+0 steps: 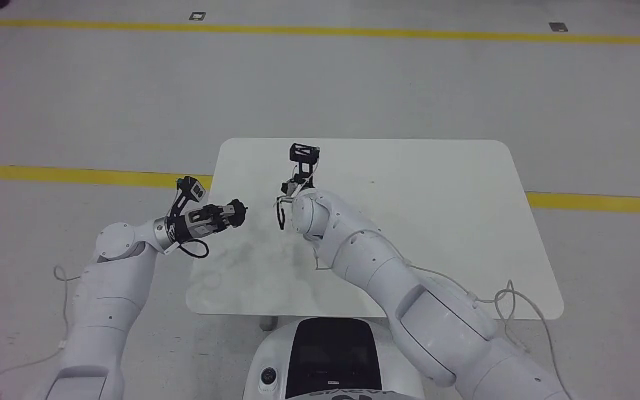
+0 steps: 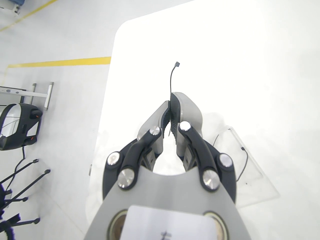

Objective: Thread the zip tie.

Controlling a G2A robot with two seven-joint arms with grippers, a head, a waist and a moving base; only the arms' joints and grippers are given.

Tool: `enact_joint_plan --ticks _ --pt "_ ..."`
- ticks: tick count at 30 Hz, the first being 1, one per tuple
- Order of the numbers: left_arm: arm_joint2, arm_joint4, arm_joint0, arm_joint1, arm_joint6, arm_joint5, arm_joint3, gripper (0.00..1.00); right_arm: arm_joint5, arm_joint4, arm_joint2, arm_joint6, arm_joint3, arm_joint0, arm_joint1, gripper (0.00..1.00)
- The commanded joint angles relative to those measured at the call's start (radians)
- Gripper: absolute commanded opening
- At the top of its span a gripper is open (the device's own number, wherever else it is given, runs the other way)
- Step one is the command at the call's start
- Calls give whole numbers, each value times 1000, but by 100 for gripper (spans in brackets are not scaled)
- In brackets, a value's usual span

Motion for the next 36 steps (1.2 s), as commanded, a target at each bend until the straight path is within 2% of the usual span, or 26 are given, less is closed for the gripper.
enact_joint_plan --ticks 1,7,11,12,15,19,23,26,31,36 --pt "0 0 0 0 0 0 0 0 -15 8 11 -10 -3 -8 4 0" --pt "0 0 0 0 0 0 0 0 -144 -10 73 -51 2 -29 57 0" --pt "0 0 0 0 0 0 0 0 -270 -25 119 -43 -23 -54 103 0" --pt "0 0 0 0 0 0 0 0 -313 -30 136 -35 -33 -64 119 0" --pt "0 0 0 0 0 0 0 0 -394 -51 167 -14 -73 -91 152 0" --pt "0 0 0 0 0 0 0 0 -496 -95 213 25 -177 -151 202 0" --pt "0 0 0 0 0 0 0 0 -557 -141 250 56 -319 -228 240 0" --pt "0 0 0 0 0 0 0 0 -575 -178 276 73 -436 -291 263 0" --pt "0 0 0 0 0 0 0 0 -628 -231 289 75 -612 -396 288 0" --pt "0 0 0 0 0 0 0 0 -631 -233 290 76 -620 -402 289 0"
